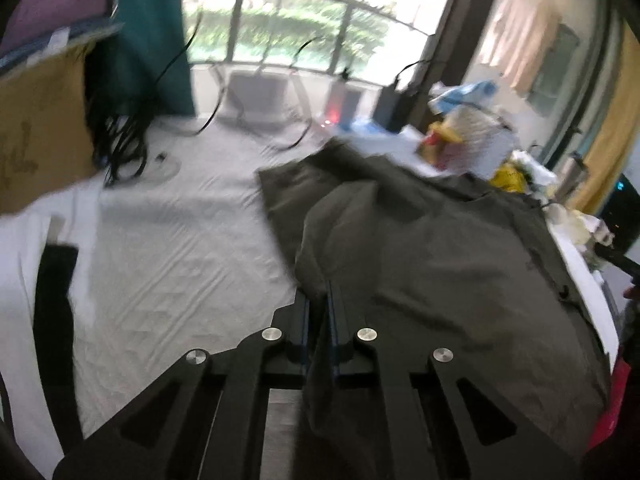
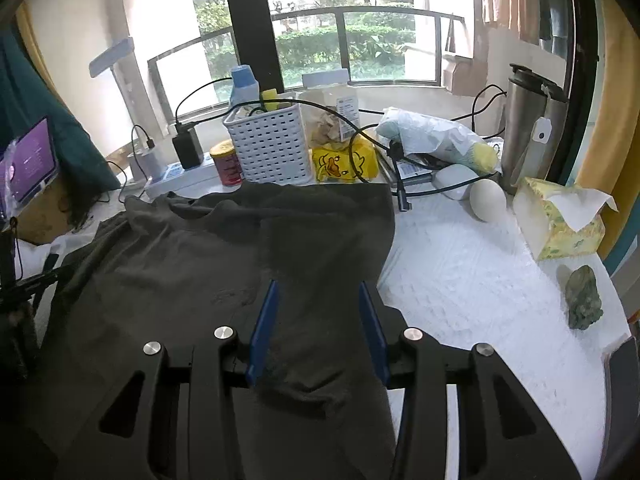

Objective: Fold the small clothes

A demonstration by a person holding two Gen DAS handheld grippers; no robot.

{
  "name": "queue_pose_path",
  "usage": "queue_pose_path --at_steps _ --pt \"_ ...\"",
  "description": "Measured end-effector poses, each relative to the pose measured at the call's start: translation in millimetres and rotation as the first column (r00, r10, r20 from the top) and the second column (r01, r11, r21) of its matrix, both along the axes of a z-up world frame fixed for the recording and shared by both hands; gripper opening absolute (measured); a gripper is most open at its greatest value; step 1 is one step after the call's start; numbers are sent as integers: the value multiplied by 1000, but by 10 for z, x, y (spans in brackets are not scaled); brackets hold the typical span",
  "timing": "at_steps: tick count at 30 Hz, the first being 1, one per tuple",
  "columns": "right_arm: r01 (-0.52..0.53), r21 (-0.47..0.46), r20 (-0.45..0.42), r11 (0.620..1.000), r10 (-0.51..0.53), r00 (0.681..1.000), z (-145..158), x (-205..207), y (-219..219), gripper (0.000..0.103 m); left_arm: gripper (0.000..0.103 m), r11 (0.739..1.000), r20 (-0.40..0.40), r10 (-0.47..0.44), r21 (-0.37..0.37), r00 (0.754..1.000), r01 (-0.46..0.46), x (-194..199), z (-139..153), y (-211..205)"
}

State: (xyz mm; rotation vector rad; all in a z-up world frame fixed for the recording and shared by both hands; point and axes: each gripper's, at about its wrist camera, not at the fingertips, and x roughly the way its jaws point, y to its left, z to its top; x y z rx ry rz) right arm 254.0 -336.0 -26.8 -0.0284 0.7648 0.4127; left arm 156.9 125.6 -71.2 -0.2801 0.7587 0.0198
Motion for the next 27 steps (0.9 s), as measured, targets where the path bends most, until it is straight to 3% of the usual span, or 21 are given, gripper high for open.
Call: queue_pose_path --at_steps 5,14,18,21,23,27 --pt "-17 19 2 1000 17 1000 -19 -45 -34 42 8 992 35 -115 55 993 113 -4 154 -368" --pt "4 57 -8 998 -4 1000 -94 -96 -244 42 8 954 -82 -274 103 958 281 117 -90 -930" --pt "20 72 -24 997 -19 1000 -163 -79 -353 42 8 950 -139 -274 116 952 290 139 -136 -982" --pt "24 85 -30 996 -22 999 -196 -65 -402 42 19 957 -155 -250 107 956 268 189 -95 -940" --pt "25 95 -32 995 -22 999 -215 -49 -429 42 45 967 -116 -243 52 963 250 215 20 -864" --pt "33 124 -33 992 -29 999 -243 -6 -478 42 51 980 -87 -188 42 978 192 366 146 -768"
